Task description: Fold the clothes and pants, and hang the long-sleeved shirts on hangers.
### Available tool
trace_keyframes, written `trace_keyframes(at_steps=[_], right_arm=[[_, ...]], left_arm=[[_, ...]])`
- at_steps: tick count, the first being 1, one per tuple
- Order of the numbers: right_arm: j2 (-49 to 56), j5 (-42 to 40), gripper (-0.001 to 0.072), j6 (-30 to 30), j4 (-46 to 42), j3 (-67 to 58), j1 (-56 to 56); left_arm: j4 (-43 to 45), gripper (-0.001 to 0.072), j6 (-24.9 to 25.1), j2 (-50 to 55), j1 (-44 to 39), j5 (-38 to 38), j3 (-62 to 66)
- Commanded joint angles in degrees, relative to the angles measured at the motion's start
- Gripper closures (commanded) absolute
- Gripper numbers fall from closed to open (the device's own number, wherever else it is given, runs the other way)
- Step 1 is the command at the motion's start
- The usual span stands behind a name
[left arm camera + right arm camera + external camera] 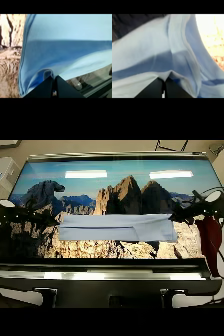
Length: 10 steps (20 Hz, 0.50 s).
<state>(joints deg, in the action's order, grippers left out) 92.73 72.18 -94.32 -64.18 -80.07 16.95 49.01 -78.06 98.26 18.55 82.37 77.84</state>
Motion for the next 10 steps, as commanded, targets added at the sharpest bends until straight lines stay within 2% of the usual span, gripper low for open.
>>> trace_keyframes(at_steps=[1,5,6,7,8,9,10], right_arm=[[7.08,-3.21,0.0675,-2.99,4.37,-4.85,-0.37],[10.64,-2.89,0.0673,-2.51,8.52,-4.85,-1.07],[10.47,-2.56,0.066,-2.32,8.52,-5.09,-1.07],[10.23,-1.53,0.0564,-2.12,8.39,-5.95,-0.59],[9.79,-0.17,0.0386,-1.07,8.7,-7.04,0.35],[9.09,2.27,0.019,1.29,9.01,-8.11,2.21],[8.46,5.73,0.0111,2.56,8.96,-8.66,4.63]], left_arm=[[-1.01,0.0684,-3.02,7.91,-0.83,0.28,8.24],[-2.56,0.0676,-2.99,12.13,-1.31,1.01,9.11],[-2.56,0.0551,-2.97,12.39,-1.2,1.77,9.11],[-2.54,0.0325,-2.95,12.24,-0.72,2.56,9.27],[-2.54,0.0137,-2.45,12.15,0.24,4.46,10.21],[-2.54,0.0103,-2.01,12.09,1.57,7.37,11.78],[-2.51,0.0103,-1.92,12.02,3.02,10.51,13.55]])
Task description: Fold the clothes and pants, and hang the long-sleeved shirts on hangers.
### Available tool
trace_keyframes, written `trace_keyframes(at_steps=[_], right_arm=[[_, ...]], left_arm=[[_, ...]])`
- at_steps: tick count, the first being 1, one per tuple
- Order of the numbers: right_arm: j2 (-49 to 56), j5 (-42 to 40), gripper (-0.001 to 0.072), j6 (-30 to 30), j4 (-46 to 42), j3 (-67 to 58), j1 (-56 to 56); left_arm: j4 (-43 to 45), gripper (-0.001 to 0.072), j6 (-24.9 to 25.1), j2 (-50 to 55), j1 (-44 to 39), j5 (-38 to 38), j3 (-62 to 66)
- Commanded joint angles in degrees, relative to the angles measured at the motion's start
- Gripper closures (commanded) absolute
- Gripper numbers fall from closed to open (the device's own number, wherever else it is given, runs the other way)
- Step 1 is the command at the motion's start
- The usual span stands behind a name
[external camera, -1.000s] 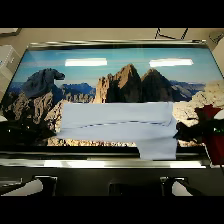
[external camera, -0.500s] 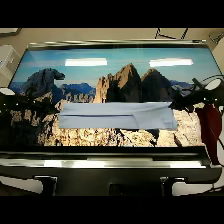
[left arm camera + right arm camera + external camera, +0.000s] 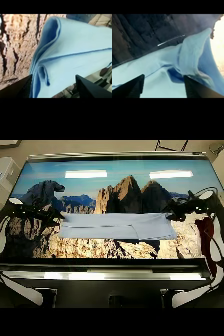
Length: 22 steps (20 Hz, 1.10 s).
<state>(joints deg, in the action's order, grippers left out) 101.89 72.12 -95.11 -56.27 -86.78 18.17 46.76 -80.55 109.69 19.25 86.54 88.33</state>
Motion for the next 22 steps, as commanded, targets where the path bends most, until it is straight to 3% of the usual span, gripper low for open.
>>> trace_keyframes(at_steps=[1,3,5,7,11,17,18,20,21,22], right_arm=[[-1.01,9.94,0.0016,3.72,0.94,-1.95,6.6],[-0.87,17.51,0.0006,4.55,-1.99,-1.31,11.82],[-0.87,19.61,0.0002,6.78,-4.24,1.29,14.25],[-0.85,16.28,0.0001,9.92,-3.74,5.33,14.32],[2.73,11.5,0.0001,16.17,5.97,9.55,13.6],[5.9,5.57,0.0012,19.28,9.18,9.55,9.35],[5.9,3.85,0.0048,19.26,9.09,9.55,8.5],[5.88,1.36,0.0251,18.27,9.16,9.53,6.8],[5.75,1.44,0.0511,17.66,9.16,9.51,5.9],[5.35,1.95,0.0675,17.27,9.22,9.46,5.11]], left_arm=[[-0.26,0.0103,0.52,0.31,4.02,9.14,4.81],[-0.26,0.0103,-0.28,-1.38,6.82,11.61,6.6],[-0.26,0.0104,-0.87,-4.46,8.66,11.61,6.64],[-0.28,0.0105,-2.05,-7.52,8.66,11.85,6.64],[-0.26,0.0105,-2.03,-13.27,5.73,13.2,6.64],[-0.28,0.0105,-3.08,-18.51,-0.98,13.14,6.64],[-0.28,0.0106,-3.06,-18.93,-2.32,13.11,6.64],[-0.28,0.0106,-3.06,-19.32,-5.4,13.09,6.64],[-0.28,0.0106,-3.06,-19.3,-7.23,13.07,6.64],[-0.28,0.0107,-3.04,-19.23,-9.07,12.79,6.64]])
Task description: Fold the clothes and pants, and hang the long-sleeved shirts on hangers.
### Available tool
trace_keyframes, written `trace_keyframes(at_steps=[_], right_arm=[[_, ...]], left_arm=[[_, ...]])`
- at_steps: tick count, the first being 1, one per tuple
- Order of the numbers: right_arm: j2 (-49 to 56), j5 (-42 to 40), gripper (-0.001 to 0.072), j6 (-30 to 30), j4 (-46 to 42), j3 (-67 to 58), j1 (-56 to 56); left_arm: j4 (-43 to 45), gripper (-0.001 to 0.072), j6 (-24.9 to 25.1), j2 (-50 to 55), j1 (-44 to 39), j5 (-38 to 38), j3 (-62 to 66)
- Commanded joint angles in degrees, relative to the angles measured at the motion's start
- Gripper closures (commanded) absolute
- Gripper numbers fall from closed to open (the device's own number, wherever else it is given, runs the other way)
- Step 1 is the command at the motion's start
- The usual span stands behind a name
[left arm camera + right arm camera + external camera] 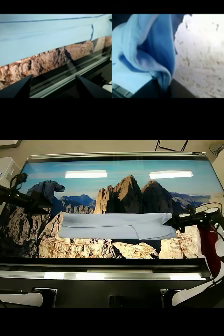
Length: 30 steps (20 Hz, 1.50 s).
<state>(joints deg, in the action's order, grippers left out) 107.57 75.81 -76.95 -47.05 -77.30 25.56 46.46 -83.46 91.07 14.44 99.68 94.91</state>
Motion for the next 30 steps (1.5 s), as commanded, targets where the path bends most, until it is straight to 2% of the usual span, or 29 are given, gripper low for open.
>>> trace_keyframes(at_steps=[1,3,4,5,6,8,9,12,14,16,22,25,26,28,30], right_arm=[[-1.27,-1.46,0.0674,-0.74,0.02,-0.07,-2.97],[-4.9,-0.96,0.0675,-0.39,0.07,-0.5,-4.42],[-7.15,-0.87,0.0676,-0.42,0.09,-0.68,-5.22],[-9.88,-0.76,0.0676,-0.9,0.15,-0.72,-6.25],[-12.57,-0.68,0.0676,-1.79,0.13,-0.72,-7.37],[-18.49,0.2,0.0675,-4.17,0.35,-0.72,-9.84],[-21.68,0.81,0.0675,-5.64,0.39,-0.72,-11.08],[-30.69,2.51,0.0675,-9.94,0.37,-0.72,-14.25],[-36.04,3.39,0.0675,-13.35,0.37,-0.72,-15.67],[-40.28,3.96,0.0674,-16.48,0.39,-0.72,-16.96],[-47.17,4.17,0.0674,-21.22,1.44,-0.72,-19.08],[-46.47,4.07,0.0674,-22.34,1.62,-0.7,-19.1],[-45.88,3.85,0.0674,-22.32,2.19,-0.7,-19.1],[-44.46,2.69,0.0674,-22.23,5.16,-0.7,-19.1],[-42.64,0.52,0.0674,-20.87,9.66,-0.7,-19.1]], left_arm=[[0.07,0.0111,-0.11,-0.55,-6.34,-1.38,0.07],[0.07,0.0129,0.13,-0.55,-10.8,-6.88,-0.44],[0.07,0.0273,0.74,-0.52,-13.53,-11.43,-1.22],[0.07,0.0564,1.2,-0.44,-16.35,-16.63,-2.34],[0.07,0.0681,1.16,-0.2,-19.78,-22.95,-3.96],[0.04,0.0683,1.11,1.33,-26.91,-33.99,-7.32],[0.04,0.0683,1.09,2.89,-30.25,-36.79,-8.28],[-0.02,0.0682,0.81,10.08,-38.66,-38.03,-8.61],[-0.57,0.0683,-3.17,14.49,-42.1,-39.65,-8.59],[-6.6,0.0683,-5.29,18.29,-44.76,-43.63,-8.59],[-32.63,0.0684,-4.92,24.68,-56.15,-57.99,-8.41],[-40.92,0.0684,-3.96,24.98,-60.48,-66.9,-8.07],[-41.07,0.0684,-3.5,24.98,-60.37,-67.28,-8.07],[-38.53,0.0687,1.75,24.41,-57.22,-62.75,-8.11],[-28.55,0.0688,2.03,21.66,-51.17,-56.46,-8.11]])
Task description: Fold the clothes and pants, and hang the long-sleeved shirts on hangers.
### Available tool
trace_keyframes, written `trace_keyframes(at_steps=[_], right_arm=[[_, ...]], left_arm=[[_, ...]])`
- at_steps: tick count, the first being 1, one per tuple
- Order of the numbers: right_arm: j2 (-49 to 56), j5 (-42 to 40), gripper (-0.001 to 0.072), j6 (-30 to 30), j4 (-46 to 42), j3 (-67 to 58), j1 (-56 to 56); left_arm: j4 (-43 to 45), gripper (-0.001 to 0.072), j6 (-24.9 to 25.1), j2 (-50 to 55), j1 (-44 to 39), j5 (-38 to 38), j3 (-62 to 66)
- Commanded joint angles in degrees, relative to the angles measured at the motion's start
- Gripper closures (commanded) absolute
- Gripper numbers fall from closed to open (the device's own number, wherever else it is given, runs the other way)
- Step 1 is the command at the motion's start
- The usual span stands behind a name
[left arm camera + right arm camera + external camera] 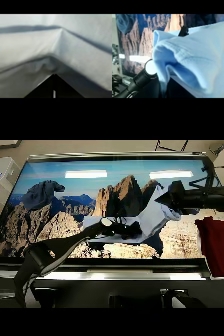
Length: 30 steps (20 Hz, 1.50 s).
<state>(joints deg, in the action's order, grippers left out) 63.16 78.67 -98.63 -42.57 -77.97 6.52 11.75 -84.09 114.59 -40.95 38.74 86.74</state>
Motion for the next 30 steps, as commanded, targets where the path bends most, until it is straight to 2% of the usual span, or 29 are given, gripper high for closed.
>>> trace_keyframes(at_steps=[1,3,6,11,17,18,19,20,22,23,24,26,28,30], right_arm=[[2.91,-3.63,0.0674,1.95,7.63,-0.02,-0.07],[5.4,-6.08,0.0675,3.43,11.93,-0.02,-0.52],[10.34,-11.47,0.0674,4.63,13.44,-0.04,-6.45],[22.8,-18.6,0.0674,4.66,16.04,-0.04,-21.92],[37.22,-24.5,0.0657,5.9,30.56,-0.04,-32.81],[38.86,-26.34,0.0519,5.95,32.81,-0.02,-34.03],[40.24,-28.5,0.0255,7.3,36.44,-0.04,-35.19],[40.96,-30.84,0.0048,11.5,40.94,-0.04,-35.78],[40.59,-33.75,0.0027,18.08,48.3,-0.04,-34.58],[39.69,-33.75,0.0028,20.06,49.11,-0.04,-32.74],[38.36,-32.63,0.003,20.55,47.25,-0.04,-29.77],[35.19,-27.08,0.0031,18.58,37.79,-0.02,-22.03],[31.74,-17.99,0.0031,10.99,19.71,-0.02,-12.92],[29.09,-6.32,0.0035,2.43,-3.3,0.04,-4.68]], left_arm=[[13.0,0.0688,2.4,-4.37,8.02,7.5,0.07],[25.73,0.0688,1.6,-10.82,15.69,12.28,0.07],[36.09,0.0688,0.94,-21.2,26.34,18.8,0.07],[43.32,0.0687,1.03,-37.18,37.81,25.49,0.04],[48.92,0.0686,0.98,-48.09,39.43,26.49,0.04],[48.94,0.0686,0.98,-48.52,39.34,26.49,0.04],[48.92,0.0686,0.98,-48.57,39.32,26.51,0.04],[48.92,0.0686,0.98,-48.52,39.32,26.43,-0.17],[48.94,0.0685,1.01,-48.54,39.43,26.51,-1.27],[48.96,0.0685,1.16,-48.52,39.45,26.86,-1.9],[49.18,0.0685,1.22,-48.54,39.45,27.34,-2.49],[49.88,0.0685,1.81,-48.54,39.45,28.41,-2.93],[50.93,0.0685,1.84,-48.54,39.45,28.81,-2.95],[51.52,0.0685,1.81,-48.52,39.45,29.4,-2.95]])
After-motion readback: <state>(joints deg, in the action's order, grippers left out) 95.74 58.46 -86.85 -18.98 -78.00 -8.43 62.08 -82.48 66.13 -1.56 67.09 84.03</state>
